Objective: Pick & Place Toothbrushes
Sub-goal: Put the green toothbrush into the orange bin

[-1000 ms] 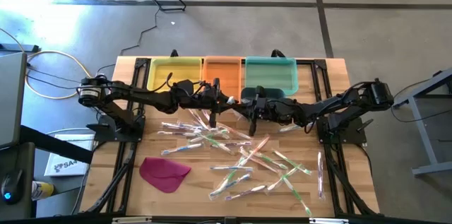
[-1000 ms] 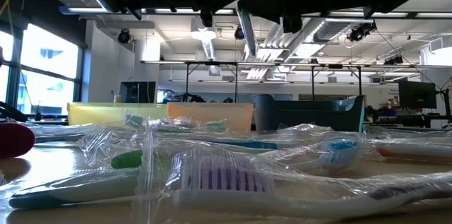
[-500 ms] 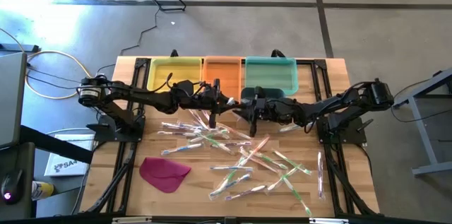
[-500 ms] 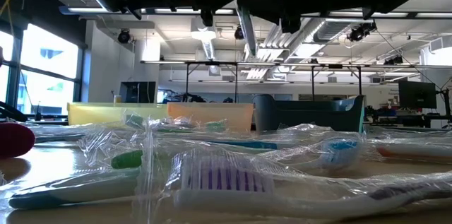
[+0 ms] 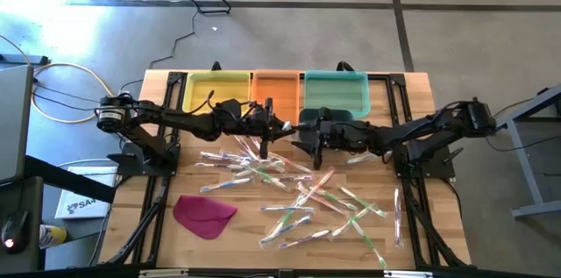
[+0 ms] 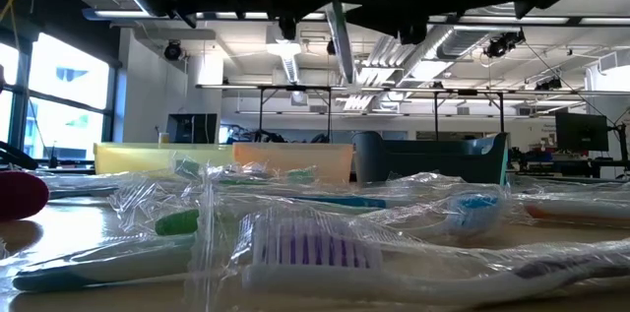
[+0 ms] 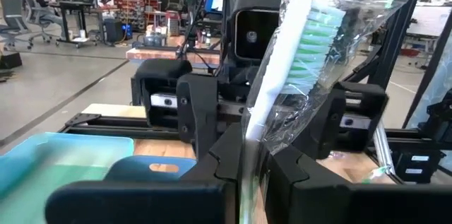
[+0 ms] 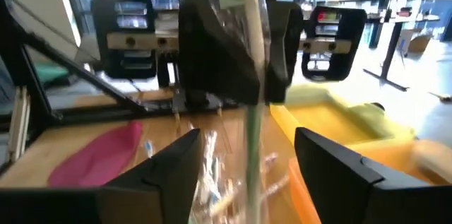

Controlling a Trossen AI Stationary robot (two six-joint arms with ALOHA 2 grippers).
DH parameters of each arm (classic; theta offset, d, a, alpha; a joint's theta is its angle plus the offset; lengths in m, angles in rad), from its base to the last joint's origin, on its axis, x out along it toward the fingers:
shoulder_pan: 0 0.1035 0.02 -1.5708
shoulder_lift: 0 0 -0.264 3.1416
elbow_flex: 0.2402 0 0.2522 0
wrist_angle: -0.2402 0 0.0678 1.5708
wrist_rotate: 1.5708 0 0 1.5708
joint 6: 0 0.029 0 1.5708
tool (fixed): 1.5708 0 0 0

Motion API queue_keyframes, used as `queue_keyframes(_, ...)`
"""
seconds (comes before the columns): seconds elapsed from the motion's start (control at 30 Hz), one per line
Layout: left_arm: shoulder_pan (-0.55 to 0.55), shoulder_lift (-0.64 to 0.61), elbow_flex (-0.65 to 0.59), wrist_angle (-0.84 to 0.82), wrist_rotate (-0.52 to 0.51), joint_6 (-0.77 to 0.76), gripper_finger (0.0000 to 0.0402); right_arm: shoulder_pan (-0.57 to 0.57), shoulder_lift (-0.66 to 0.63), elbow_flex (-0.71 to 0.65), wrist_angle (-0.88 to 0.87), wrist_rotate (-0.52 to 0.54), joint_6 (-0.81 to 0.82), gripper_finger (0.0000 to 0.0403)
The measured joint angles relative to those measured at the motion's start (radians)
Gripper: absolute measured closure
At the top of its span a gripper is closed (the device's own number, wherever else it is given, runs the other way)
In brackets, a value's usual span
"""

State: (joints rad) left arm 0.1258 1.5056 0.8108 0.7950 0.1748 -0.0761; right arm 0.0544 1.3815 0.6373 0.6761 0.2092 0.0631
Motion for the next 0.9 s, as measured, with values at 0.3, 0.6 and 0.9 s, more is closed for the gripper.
queue_keyframes(0.3, 0.114, -0.055, 0.0, -0.081, 0.053, -0.008, 0.038, 0.026, -0.211, 0.0, -0.311, -0.001, 0.023, 0.0175)
queue_keyframes(0.6, 0.304, -0.079, 0.026, -0.169, 0.193, -0.112, 0.038, 0.058, -0.251, 0.0, -0.39, -0.006, 0.023, 0.0174)
queue_keyframes(0.9, 0.46, -0.078, 0.142, -0.427, 0.24, -0.144, 0.038, 0.057, -0.205, -0.001, -0.391, 0.001, 0.037, 0.0174)
